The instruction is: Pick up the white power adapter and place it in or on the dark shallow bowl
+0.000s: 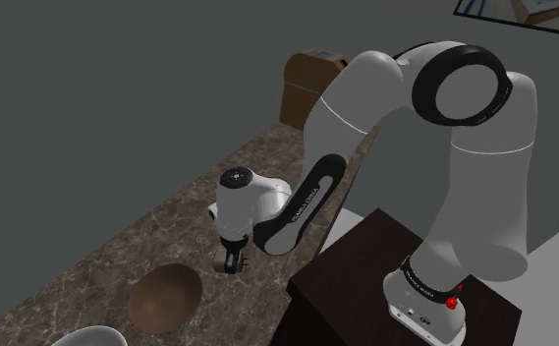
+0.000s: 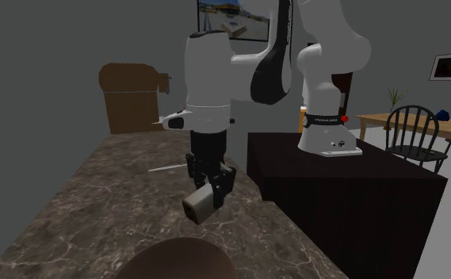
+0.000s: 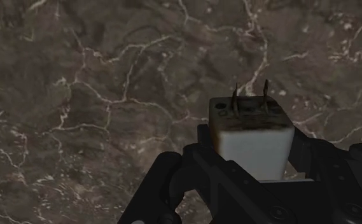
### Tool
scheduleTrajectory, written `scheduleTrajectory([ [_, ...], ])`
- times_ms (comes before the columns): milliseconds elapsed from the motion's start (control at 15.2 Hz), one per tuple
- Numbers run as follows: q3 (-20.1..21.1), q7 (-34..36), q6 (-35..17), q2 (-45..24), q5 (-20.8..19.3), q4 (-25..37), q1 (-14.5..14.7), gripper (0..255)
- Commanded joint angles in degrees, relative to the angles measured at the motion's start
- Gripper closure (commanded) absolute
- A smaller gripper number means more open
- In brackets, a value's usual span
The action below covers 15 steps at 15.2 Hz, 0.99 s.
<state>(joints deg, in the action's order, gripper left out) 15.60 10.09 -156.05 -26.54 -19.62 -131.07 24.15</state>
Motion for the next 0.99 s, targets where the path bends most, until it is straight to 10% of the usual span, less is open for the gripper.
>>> scheduleTrajectory([
  [0, 0.91, -0.67, 1.36, 1.44, 0.97, -0.09, -0.59, 255],
  [924, 5.10, -2.72, 10.31, 7.31, 5.95, 3.10, -1.66, 255],
])
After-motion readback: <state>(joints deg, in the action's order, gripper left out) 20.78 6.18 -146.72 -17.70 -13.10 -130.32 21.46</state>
